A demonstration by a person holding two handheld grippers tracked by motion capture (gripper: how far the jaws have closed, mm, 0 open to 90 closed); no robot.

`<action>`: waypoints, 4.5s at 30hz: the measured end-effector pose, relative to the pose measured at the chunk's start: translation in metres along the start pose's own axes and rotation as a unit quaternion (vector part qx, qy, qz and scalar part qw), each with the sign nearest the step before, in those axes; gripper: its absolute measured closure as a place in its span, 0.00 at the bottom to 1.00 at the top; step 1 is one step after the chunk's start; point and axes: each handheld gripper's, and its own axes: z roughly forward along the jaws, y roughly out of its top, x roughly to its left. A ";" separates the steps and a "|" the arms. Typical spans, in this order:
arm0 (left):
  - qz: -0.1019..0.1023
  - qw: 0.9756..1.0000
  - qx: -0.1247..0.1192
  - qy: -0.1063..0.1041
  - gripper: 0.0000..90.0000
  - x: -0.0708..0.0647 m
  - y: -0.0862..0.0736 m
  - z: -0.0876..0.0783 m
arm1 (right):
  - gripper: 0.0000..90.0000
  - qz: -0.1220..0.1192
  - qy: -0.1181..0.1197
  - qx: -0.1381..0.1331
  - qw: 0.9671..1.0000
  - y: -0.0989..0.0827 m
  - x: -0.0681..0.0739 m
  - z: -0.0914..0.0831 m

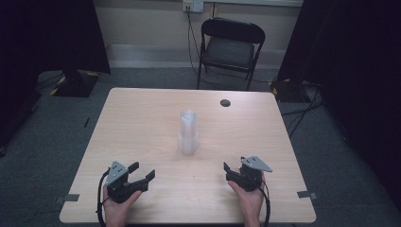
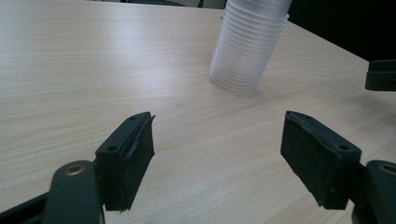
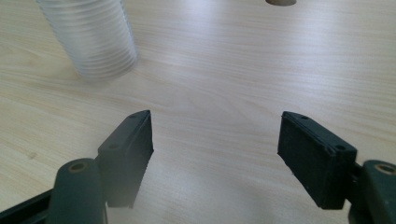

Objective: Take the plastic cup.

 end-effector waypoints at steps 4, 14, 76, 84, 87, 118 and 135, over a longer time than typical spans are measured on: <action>-0.001 1.000 0.008 0.003 0.28 0.000 0.000 0.000 | 0.31 0.002 0.012 -0.010 1.000 0.002 0.001 -0.001; -0.008 1.000 0.011 0.004 0.27 -0.001 0.001 0.000 | 0.48 0.019 0.081 -0.033 0.996 0.020 0.007 -0.006; 0.021 0.999 0.020 -0.030 0.23 -0.020 0.001 0.005 | 0.20 -0.074 0.195 -0.054 0.976 0.138 0.067 0.091; 0.018 0.999 0.017 -0.027 0.23 -0.018 0.000 0.003 | 0.22 -0.078 0.195 -0.046 0.977 0.136 0.073 0.106; 0.016 0.999 0.016 -0.027 0.23 -0.017 0.000 0.003 | 0.22 -0.077 0.198 -0.041 0.976 0.133 0.074 0.110; 0.019 0.999 0.024 -0.032 0.23 -0.020 0.001 0.008 | 0.35 -0.087 0.194 -0.051 0.976 0.133 0.074 0.115; 0.025 0.999 0.024 -0.035 0.24 -0.021 0.002 0.010 | 0.37 -0.088 0.191 -0.076 0.975 0.146 0.074 0.106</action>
